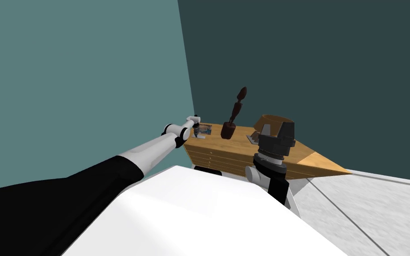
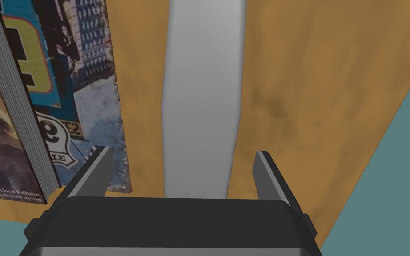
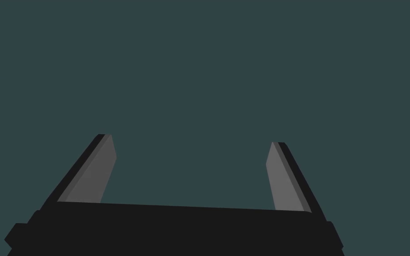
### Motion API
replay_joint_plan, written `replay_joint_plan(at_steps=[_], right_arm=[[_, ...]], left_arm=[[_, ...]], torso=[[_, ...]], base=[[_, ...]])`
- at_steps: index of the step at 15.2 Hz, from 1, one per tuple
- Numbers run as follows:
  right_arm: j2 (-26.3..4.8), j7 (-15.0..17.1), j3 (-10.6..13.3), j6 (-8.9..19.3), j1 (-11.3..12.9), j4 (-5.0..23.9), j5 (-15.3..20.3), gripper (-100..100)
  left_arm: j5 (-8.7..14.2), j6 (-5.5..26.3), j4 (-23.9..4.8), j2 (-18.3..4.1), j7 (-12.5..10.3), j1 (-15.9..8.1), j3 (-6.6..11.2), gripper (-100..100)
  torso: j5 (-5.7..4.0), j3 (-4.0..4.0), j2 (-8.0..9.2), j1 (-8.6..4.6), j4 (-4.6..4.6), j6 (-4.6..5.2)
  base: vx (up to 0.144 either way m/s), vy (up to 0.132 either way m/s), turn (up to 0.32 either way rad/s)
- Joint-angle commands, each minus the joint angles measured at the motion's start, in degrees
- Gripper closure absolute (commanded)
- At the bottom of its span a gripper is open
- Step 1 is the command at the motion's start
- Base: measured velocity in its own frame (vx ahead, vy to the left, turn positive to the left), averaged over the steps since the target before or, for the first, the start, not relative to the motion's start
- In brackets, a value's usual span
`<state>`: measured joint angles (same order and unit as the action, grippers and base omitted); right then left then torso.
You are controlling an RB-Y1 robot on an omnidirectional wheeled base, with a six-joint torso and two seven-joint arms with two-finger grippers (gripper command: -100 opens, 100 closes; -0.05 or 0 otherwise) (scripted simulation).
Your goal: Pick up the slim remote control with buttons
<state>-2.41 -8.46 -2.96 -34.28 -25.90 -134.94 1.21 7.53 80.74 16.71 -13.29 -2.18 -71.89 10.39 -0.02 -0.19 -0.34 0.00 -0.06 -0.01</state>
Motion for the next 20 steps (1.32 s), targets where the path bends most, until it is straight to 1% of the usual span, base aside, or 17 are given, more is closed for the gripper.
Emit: replay_joint_plan(at_steps=[1,2,3,4,5,6,7,8,10,11,13,15,16,17,18,19,20], right_arm=[[0.0,0.0,0.0,0.0,0.0,0.0,0.0,0],[0.0,0.0,0.0,0.0,0.0,0.0,0.0,0],[0.0,0.0,0.0,0.0,0.0,0.0,0.0,0],[0.0,0.0,0.0,0.0,0.0,0.0,0.0,0],[0.0,0.0,0.0,0.0,0.0,0.0,0.0,0],[0.0,0.0,0.0,0.0,0.0,0.0,0.0,0],[0.0,0.0,0.0,0.0,0.0,0.0,0.0,0],[0.0,0.0,0.0,0.0,0.0,0.0,0.0,0],[0.0,0.0,0.0,0.0,0.0,0.0,0.0,0],[0.0,0.0,0.0,0.0,0.0,0.0,0.0,0],[0.0,0.0,0.0,0.0,0.0,0.0,0.0,0],[0.0,0.0,0.0,0.0,0.0,0.0,0.0,0],[0.0,0.0,0.0,0.0,0.0,0.0,0.0,0],[0.0,0.0,0.0,0.0,0.0,0.0,0.0,0],[0.0,0.0,0.0,0.0,0.0,0.0,0.0,0],[0.0,0.0,0.0,0.0,0.0,0.0,0.0,0],[0.0,0.0,0.0,0.0,0.0,0.0,0.0,0]], left_arm=[[0.0,-0.5,-2.8,0.2,-0.1,-0.1,-0.04,-100],[0.0,-1.2,-5.2,0.2,-0.1,-1.5,-0.04,-100],[0.0,-0.8,-2.8,0.2,-0.1,-0.1,-0.04,-100],[0.0,-0.5,-3.9,0.2,-0.1,-0.1,-0.04,-100],[0.0,-3.7,-8.5,0.2,-0.1,-3.9,-0.04,-100],[0.0,-4.2,-7.1,0.2,-0.1,-3.4,-0.04,-100],[0.0,-3.6,-7.6,0.2,-0.1,-3.0,-0.04,-100],[0.1,-5.8,-10.3,0.1,2.0,-6.3,-0.77,-100],[0.1,-5.8,-10.8,0.1,2.0,-6.3,-0.77,-100],[0.1,-5.8,-10.4,0.1,2.0,-6.3,-0.77,-100],[0.0,-4.9,-9.3,0.2,4.1,-6.9,-2.08,-100],[0.2,-4.4,-8.8,-0.1,5.0,-7.1,-2.72,-100],[0.2,-4.4,-8.8,-0.1,5.0,-7.1,-2.72,-100],[2.0,-4.0,-8.5,-1.9,5.1,-6.9,-3.97,-100],[2.0,-4.0,-8.5,-1.9,5.1,-6.9,-3.97,-100],[2.0,-4.0,-10.2,-1.9,5.1,-6.9,-3.97,-100],[2.0,-4.0,-9.6,-1.9,5.1,-6.9,-3.97,-100]], torso=[[0.00,0.00,0.00,0.00,0.00,0.00],[0.00,0.06,0.11,-0.01,0.02,-0.01],[0.04,0.09,0.20,0.00,-0.01,-0.02],[0.02,0.14,0.27,0.00,0.03,-0.02],[-0.02,0.21,0.33,-0.04,0.11,0.01],[0.02,0.20,0.37,-0.03,0.05,-0.01],[0.02,0.20,0.37,-0.03,0.05,-0.01],[0.02,0.21,0.38,-0.02,0.05,-0.02],[-0.02,0.25,0.44,-0.15,0.09,0.01],[-0.01,0.26,0.46,-0.14,0.08,0.00],[-0.01,0.25,0.45,-0.12,0.09,0.01],[-0.04,0.26,0.44,-0.24,0.09,0.02],[-0.04,0.25,0.43,-0.27,0.08,0.01],[-0.04,0.24,0.42,-0.26,0.08,0.00],[-0.05,0.23,0.40,-0.28,0.08,0.00],[-0.06,0.22,0.38,-0.30,0.08,0.00],[-0.04,0.20,0.36,-0.25,0.05,0.00]], base=[[0.027,0.007,0.000],[0.009,0.005,-0.001],[-0.005,0.000,0.002],[-0.014,-0.001,0.009],[-0.006,0.001,-0.006],[-0.006,-0.002,-0.004],[-0.006,-0.002,0.000],[-0.018,-0.023,-0.047],[-0.027,-0.030,-0.039],[-0.017,-0.014,0.004],[-0.020,-0.034,-0.049],[-0.011,-0.056,-0.056],[-0.008,-0.053,-0.013],[-0.003,-0.066,-0.056],[0.005,-0.069,-0.056],[0.010,-0.048,-0.016],[0.008,-0.026,0.004]])
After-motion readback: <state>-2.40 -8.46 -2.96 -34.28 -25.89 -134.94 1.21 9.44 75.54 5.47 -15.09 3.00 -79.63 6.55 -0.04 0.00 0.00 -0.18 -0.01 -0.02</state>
